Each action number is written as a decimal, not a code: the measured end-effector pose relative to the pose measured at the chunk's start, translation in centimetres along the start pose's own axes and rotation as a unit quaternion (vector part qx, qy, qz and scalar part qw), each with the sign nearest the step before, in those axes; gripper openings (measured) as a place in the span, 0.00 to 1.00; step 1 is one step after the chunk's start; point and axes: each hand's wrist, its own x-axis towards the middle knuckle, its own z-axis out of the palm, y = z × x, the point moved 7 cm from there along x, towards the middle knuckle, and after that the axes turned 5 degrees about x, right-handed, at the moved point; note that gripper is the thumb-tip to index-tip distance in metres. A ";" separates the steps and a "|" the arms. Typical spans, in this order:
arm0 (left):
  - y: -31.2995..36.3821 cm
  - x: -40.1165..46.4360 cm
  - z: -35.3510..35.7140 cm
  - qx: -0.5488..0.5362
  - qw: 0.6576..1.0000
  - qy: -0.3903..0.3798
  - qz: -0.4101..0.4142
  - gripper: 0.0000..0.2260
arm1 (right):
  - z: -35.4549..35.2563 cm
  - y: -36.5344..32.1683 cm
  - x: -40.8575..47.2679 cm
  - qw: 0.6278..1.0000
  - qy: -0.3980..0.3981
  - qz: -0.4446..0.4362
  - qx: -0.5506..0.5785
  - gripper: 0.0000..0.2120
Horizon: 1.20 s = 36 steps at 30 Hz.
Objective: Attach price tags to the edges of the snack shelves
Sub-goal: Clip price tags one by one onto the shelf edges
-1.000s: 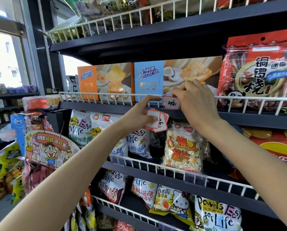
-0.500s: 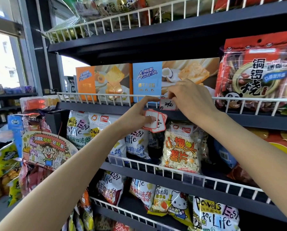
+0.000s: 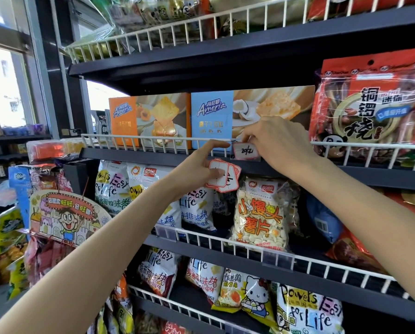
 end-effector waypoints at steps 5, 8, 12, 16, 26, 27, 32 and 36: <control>0.1 -0.1 -0.1 -0.006 1.000 0.001 0.001 0.22 | 0.0 -0.4 -0.5 1.000 0.020 0.014 0.011 0.11; 0.2 -0.2 0.0 -0.001 1.000 -0.006 0.000 0.22 | 0.3 -0.6 -0.6 1.000 0.016 0.015 -0.007 0.12; 0.5 -0.4 0.0 0.001 1.000 -0.010 -0.001 0.22 | 0.3 -0.7 -0.5 0.999 0.005 0.024 -0.027 0.13; 0.4 -0.5 -0.1 0.006 1.000 -0.012 -0.005 0.22 | 0.0 -0.8 -0.8 0.999 -0.001 0.024 -0.033 0.14; -0.4 0.3 -0.1 0.016 1.000 -0.002 -0.013 0.23 | -0.1 -0.6 -1.3 0.999 0.001 0.018 -0.041 0.15; -0.4 0.3 -0.1 0.014 1.000 -0.002 -0.013 0.23 | -0.2 -0.7 -1.3 0.999 0.001 0.015 -0.037 0.15; 0.0 -0.1 0.0 0.012 1.000 -0.006 -0.010 0.24 | -0.2 -0.7 -1.8 1.000 0.008 0.009 -0.015 0.15; 0.1 -0.2 0.2 0.000 1.000 -0.009 -0.014 0.24 | 0.4 -0.3 -2.0 0.999 0.017 0.022 0.016 0.14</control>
